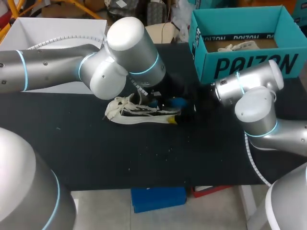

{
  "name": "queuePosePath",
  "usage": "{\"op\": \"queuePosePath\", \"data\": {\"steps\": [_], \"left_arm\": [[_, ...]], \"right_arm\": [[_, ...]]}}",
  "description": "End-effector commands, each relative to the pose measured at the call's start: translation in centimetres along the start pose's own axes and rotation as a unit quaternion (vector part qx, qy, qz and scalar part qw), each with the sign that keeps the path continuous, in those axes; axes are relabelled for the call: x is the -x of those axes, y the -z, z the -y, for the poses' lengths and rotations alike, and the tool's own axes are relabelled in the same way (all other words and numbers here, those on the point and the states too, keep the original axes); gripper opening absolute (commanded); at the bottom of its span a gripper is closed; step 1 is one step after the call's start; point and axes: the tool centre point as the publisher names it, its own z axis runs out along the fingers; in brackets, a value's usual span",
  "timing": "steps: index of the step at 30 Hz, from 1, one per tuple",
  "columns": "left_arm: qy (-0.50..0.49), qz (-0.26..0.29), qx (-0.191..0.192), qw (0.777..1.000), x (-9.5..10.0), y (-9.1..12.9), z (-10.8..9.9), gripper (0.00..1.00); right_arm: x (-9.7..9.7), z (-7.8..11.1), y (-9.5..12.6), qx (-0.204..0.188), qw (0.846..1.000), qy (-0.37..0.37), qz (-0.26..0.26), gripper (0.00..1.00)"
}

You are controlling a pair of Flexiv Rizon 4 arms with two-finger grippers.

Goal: Take the shoe out of the shoebox, open the shoe tongue, remove and reinsert the insole, then place the shoe into the shoebox

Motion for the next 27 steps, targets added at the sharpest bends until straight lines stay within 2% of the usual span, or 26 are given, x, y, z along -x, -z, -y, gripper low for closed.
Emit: {"op": "queuePosePath", "data": {"steps": [1,8,14,17,27], "left_arm": [[-0.002,0.007,-0.002,1.0,-1.5,2.0,-0.2,0.0],[-0.011,0.003,-0.065,0.998,-2.7,4.7,1.9,0.0],[-0.011,-0.007,-0.135,0.991,-3.1,8.0,5.4,0.0],[-0.004,-0.009,-0.182,0.983,-3.2,10.4,7.5,0.0],[0.027,0.014,-0.282,0.959,-3.1,19.5,13.7,0.0]], "right_arm": [[-0.1,0.2,-0.4,-0.001,1.0,-0.001,0.001,0.0],[-0.1,0.2,-0.4,-0.001,1.0,-0.001,0.001,0.0],[-0.1,0.2,-0.4,-0.001,1.0,-0.001,0.001,0.0],[-0.1,0.2,-0.4,-0.001,1.0,-0.001,0.001,0.0],[-0.1,0.2,-0.4,-0.001,1.0,-0.001,0.001,0.0]]}}
